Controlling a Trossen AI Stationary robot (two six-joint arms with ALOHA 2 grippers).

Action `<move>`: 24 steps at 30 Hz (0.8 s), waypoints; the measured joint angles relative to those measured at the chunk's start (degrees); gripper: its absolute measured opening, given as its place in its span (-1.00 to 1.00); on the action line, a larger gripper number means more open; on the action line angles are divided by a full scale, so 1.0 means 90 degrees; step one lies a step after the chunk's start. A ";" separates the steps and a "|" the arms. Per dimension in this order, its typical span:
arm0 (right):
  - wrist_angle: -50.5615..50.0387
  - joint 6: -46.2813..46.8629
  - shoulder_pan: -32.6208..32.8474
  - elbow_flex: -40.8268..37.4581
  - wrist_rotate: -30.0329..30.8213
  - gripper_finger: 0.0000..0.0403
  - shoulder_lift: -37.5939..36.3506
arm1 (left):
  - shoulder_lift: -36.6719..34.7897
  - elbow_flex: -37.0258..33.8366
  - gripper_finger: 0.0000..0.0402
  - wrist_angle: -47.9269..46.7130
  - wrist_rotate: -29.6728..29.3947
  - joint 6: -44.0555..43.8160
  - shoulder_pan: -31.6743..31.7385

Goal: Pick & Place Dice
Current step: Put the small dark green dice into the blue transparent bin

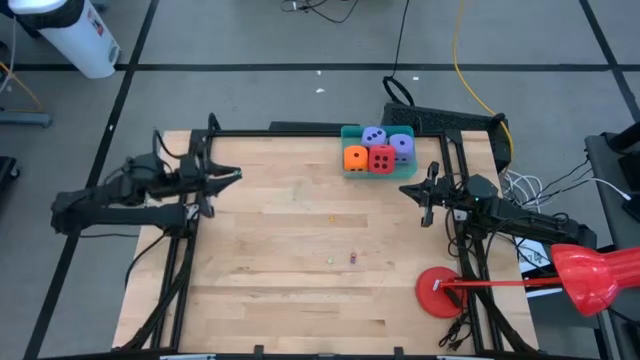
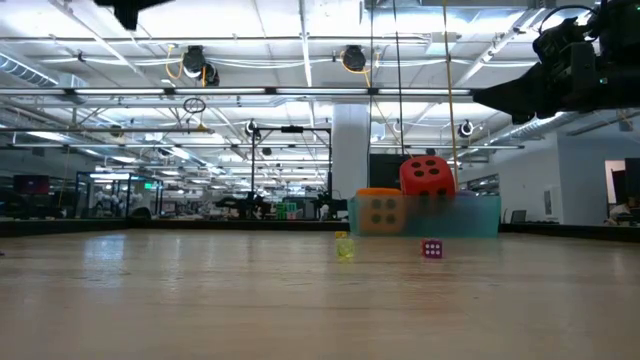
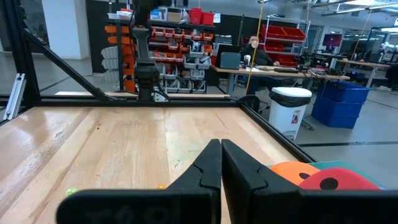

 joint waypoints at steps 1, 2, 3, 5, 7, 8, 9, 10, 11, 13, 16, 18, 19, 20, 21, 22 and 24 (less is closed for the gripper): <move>0.0000 0.0000 -0.0002 0.0000 0.0001 -0.98 0.0002 | -0.0120 -0.0289 -0.69 0.0265 0.0000 -0.0029 0.0000; 0.0000 0.0000 0.0000 0.0000 0.0001 -0.98 0.0002 | -0.0232 -0.0578 -0.69 0.0519 0.0002 -0.0060 0.0000; 0.0000 0.0000 -0.0002 0.0000 0.0000 -0.98 0.0000 | -0.0324 -0.0871 -0.69 0.0792 0.0002 -0.0105 0.0000; 0.0000 0.0001 -0.0002 0.0000 -0.0001 -0.98 0.0002 | -0.0434 -0.1409 -0.69 0.1322 -0.0002 -0.0203 0.0000; 0.0000 0.0002 0.0000 0.0000 -0.0001 -0.98 0.0000 | -0.0458 -0.1908 -0.69 0.1763 -0.0032 -0.0270 0.0000; 0.0000 0.0000 0.0000 0.0000 -0.0001 -0.98 0.0000 | -0.0458 -0.2149 -0.69 0.1975 -0.0034 -0.0270 0.0000; 0.0000 0.0000 -0.0002 0.0000 -0.0001 -0.98 0.0000 | -0.0458 -0.2373 -0.69 0.2184 -0.0029 -0.0277 0.0000; 0.0000 0.0000 0.0000 0.0000 -0.0001 -0.98 0.0000 | -0.0458 -0.2573 -0.69 0.2408 -0.0024 -0.0290 0.0000; 0.0000 0.0000 -0.0002 0.0000 0.0000 -0.98 0.0000 | -0.0456 -0.2753 -0.69 0.2614 -0.0023 -0.0304 -0.0002; 0.0000 0.0000 -0.0001 0.0000 -0.0001 -0.98 0.0001 | -0.0458 -0.3068 -0.69 0.2918 -0.0019 -0.0355 -0.0001; 0.0000 0.0000 -0.0001 0.0000 -0.0001 -0.98 0.0000 | -0.0458 -0.3317 -0.69 0.3056 -0.0017 -0.0394 -0.0002; 0.0000 0.0000 0.0000 0.0000 -0.0001 -0.98 0.0002 | -0.0458 -0.3371 -0.69 0.3043 -0.0017 -0.0398 0.0000; 0.0000 0.0001 -0.0001 0.0000 -0.0001 -0.98 0.0000 | -0.0458 -0.3373 -0.69 0.3037 -0.0017 -0.0403 0.0000; 0.0000 0.0001 0.0000 0.0000 -0.0001 -0.98 0.0001 | -0.0458 -0.3373 -0.69 0.3036 -0.0013 -0.0416 0.0000; 0.0000 0.0000 0.0000 0.0000 -0.0001 -0.98 0.0000 | -0.0458 -0.3374 -0.69 0.3034 -0.0012 -0.0435 0.0000; 0.0000 0.0000 -0.0001 0.0000 -0.0001 -0.98 0.0000 | -0.0458 -0.3373 -0.69 0.3036 -0.0012 -0.0446 0.0000; 0.0000 0.0000 0.0000 0.0000 -0.0001 -0.98 0.0000 | -0.0458 -0.3373 -0.69 0.3062 -0.0041 -0.0513 0.0000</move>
